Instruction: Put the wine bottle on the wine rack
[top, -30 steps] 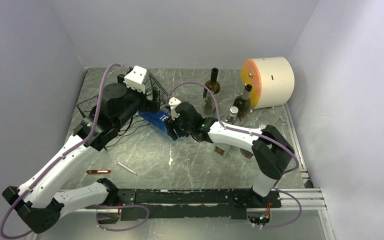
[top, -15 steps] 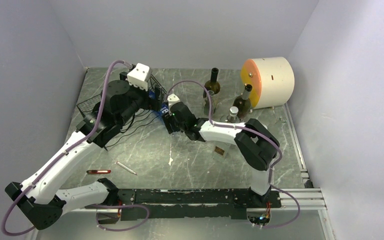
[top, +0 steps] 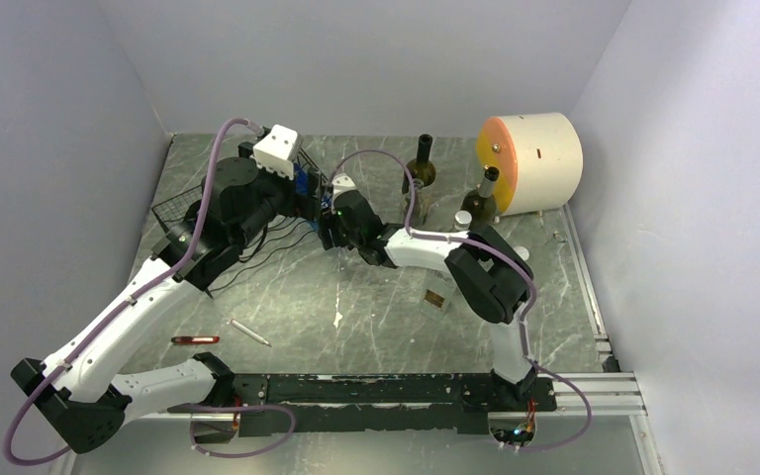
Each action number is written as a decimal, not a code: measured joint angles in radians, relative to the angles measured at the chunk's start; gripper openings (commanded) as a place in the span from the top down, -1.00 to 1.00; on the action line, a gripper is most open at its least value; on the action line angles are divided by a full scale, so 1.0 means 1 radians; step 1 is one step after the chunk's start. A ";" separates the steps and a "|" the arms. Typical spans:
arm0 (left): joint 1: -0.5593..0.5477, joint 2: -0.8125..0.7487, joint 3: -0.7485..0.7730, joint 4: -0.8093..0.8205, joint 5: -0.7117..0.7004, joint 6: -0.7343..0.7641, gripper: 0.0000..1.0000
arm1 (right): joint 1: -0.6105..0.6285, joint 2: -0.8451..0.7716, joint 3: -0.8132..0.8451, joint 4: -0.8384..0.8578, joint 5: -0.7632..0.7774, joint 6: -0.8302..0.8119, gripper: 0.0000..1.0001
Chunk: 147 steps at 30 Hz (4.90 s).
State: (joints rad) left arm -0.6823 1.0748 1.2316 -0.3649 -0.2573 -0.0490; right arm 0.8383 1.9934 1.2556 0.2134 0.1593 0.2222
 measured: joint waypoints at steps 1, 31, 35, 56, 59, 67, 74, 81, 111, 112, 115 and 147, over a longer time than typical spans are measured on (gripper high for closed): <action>0.000 0.000 0.000 0.000 0.000 0.000 -0.98 | 0.000 0.007 0.009 0.000 -0.003 0.006 0.84; 0.000 0.010 0.021 -0.033 0.007 0.000 -0.98 | -0.038 0.058 0.173 -0.036 0.001 0.075 -0.74; 0.000 0.009 0.046 -0.035 0.005 0.005 -0.97 | -0.039 -0.003 0.174 -0.053 -0.015 0.069 -0.73; 0.000 -0.185 -0.053 0.024 0.082 -0.018 -0.98 | -0.053 -0.624 0.128 -0.534 0.194 0.066 -0.70; 0.000 -0.193 -0.098 0.034 0.122 -0.038 -0.98 | -0.054 -0.708 0.121 -0.636 0.277 0.086 -0.70; 0.000 -0.196 -0.145 0.056 0.228 -0.082 -0.98 | -0.054 -0.899 0.027 -0.830 0.353 0.122 -0.60; 0.000 -0.174 -0.148 0.069 0.306 -0.106 -0.98 | -0.054 -0.986 -0.109 -0.896 0.281 0.156 -0.34; 0.000 -0.136 -0.160 0.138 0.352 -0.116 -0.98 | -0.054 -1.068 -0.190 -0.913 0.199 0.152 -0.15; 0.000 -0.057 -0.437 0.517 0.453 -0.149 -0.98 | -0.056 -1.002 -0.196 -0.901 0.200 0.047 1.00; 0.000 -0.061 -0.452 0.524 0.459 -0.146 -0.98 | -0.056 -0.982 -0.177 -0.904 0.189 0.046 1.00; 0.000 -0.073 -0.507 0.560 0.480 -0.136 -0.98 | -0.056 -0.938 -0.111 -0.906 0.154 0.046 1.00; 0.000 0.143 -0.775 1.107 0.898 -0.067 -0.82 | -0.057 -0.736 0.207 -0.816 -0.424 -0.114 1.00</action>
State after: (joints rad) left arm -0.6827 1.2182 0.4568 0.7422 0.6407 -0.1162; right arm 0.7815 1.2575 1.4628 -0.6022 -0.2646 0.1085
